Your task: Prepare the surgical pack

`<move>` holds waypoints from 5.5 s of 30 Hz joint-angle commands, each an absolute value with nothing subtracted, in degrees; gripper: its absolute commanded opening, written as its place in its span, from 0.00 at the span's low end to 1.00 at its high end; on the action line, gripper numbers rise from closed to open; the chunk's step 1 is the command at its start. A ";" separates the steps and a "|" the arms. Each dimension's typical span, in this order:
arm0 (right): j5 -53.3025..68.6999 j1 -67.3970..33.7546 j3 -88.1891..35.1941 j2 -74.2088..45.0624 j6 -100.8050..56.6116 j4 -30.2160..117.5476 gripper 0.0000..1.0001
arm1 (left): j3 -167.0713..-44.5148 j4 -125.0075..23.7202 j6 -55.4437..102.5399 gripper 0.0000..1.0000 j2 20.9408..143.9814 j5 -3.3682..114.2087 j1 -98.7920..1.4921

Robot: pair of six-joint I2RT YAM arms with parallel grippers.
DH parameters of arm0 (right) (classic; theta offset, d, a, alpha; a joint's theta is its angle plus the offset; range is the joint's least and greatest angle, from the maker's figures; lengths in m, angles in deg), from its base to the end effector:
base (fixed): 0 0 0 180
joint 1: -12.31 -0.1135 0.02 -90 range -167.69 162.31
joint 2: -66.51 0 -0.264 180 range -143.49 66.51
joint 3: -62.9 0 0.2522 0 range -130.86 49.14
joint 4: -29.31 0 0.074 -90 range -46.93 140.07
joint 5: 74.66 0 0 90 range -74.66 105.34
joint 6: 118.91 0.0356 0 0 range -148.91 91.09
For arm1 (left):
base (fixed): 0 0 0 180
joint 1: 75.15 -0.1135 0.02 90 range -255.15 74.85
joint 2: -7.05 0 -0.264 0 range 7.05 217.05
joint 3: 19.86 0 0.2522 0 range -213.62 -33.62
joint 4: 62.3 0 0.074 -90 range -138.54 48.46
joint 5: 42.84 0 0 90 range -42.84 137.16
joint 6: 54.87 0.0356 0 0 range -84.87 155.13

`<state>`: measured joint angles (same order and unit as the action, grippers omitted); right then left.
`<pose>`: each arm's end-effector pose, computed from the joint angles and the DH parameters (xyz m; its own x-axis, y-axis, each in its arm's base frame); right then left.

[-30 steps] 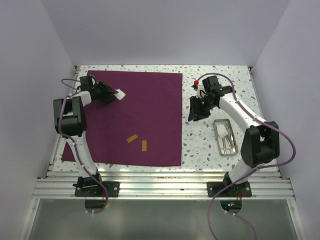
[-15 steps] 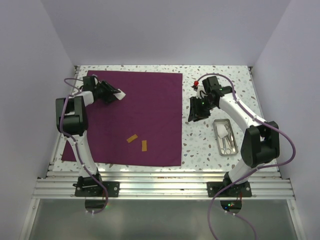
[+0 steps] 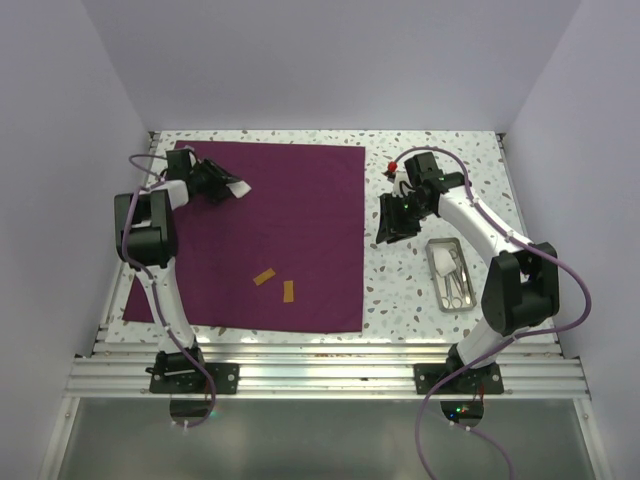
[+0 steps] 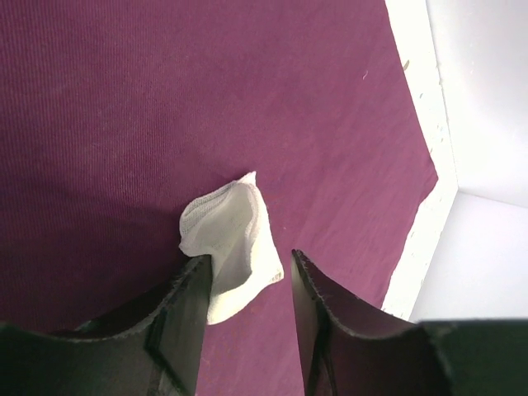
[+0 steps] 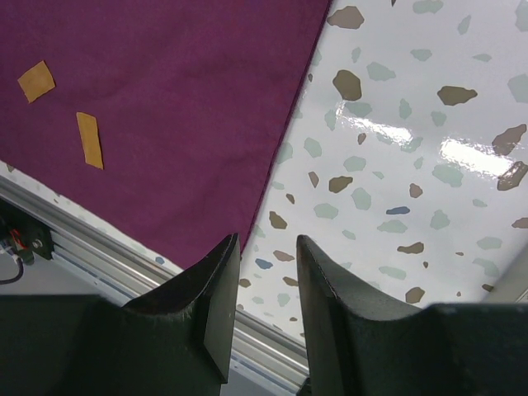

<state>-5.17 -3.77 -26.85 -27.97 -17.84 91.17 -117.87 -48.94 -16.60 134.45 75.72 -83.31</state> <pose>0.3181 0.1047 0.2574 -0.9409 -0.0841 -0.3282 -0.2166 0.8942 0.3918 0.4750 0.0509 0.1280 -0.5911 -0.7814 -0.2000 -0.3895 0.4937 -0.7775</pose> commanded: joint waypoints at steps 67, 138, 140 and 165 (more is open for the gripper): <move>-34.23 -31.11 -26.01 -27.27 24.53 37.71 0.54 | -71.07 -34.92 -14.79 0.00 43.44 91.54 -66.18; -1.46 26.90 -29.35 -44.67 -38.85 97.12 0.23 | -77.92 -19.54 12.37 0.77 66.82 75.99 -71.37; -1.27 26.81 -29.70 -44.15 -37.18 97.30 0.28 | -77.92 -19.97 11.93 0.78 66.91 75.99 -71.37; 11.66 5.29 -31.28 -31.84 -24.52 96.95 0.39 | -82.22 -14.44 9.55 0.58 80.79 68.17 -70.14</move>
